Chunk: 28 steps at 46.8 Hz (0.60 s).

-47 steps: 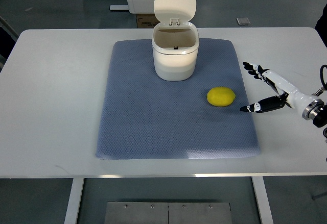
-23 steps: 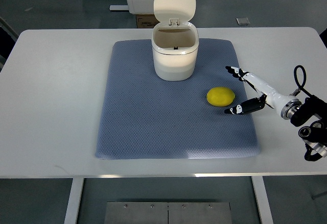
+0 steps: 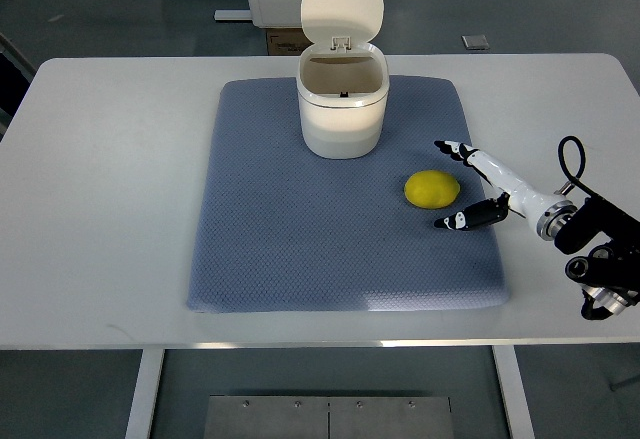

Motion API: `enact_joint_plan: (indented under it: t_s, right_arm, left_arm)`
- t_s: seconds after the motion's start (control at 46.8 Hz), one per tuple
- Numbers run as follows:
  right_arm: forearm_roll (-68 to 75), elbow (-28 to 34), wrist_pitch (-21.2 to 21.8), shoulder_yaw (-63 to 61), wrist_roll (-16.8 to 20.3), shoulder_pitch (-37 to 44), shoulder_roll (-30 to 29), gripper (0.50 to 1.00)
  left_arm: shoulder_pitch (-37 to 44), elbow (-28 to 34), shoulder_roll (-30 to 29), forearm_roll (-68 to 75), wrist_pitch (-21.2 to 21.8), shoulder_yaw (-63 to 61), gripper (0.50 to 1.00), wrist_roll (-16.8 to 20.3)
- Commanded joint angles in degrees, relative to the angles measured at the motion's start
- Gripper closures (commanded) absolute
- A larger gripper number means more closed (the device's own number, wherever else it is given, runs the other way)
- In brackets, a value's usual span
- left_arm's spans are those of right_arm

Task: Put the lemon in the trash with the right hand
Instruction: 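Move the right hand toward the yellow lemon on the mat, then close the right hand fingers around the yellow lemon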

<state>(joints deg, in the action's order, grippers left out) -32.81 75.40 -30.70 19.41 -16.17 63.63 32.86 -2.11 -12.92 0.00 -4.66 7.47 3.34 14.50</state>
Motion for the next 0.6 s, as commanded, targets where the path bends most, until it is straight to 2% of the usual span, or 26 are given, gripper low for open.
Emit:
enact_joint_plan:
  t_s: [0.0, 0.278, 0.577]
  right_arm:
    - [0.0, -0.1, -0.2, 0.0, 0.0, 0.3, -0.2, 0.605]
    - [0.2, -0.5, -0.3, 0.0, 1.6, 0.9, -2.0, 0.618]
    - [0.2, -1.4, -0.3, 0.2, 1.7, 0.9, -3.2, 0.622]
  left_arm:
    - [0.0, 0.0, 0.0, 0.0, 0.0, 0.0, 0.5, 0.0]
    - [0.0, 0.0, 0.0, 0.0, 0.0, 0.0, 0.5, 0.0]
    - [0.0, 0.0, 0.0, 0.0, 0.0, 0.0, 0.5, 0.0]
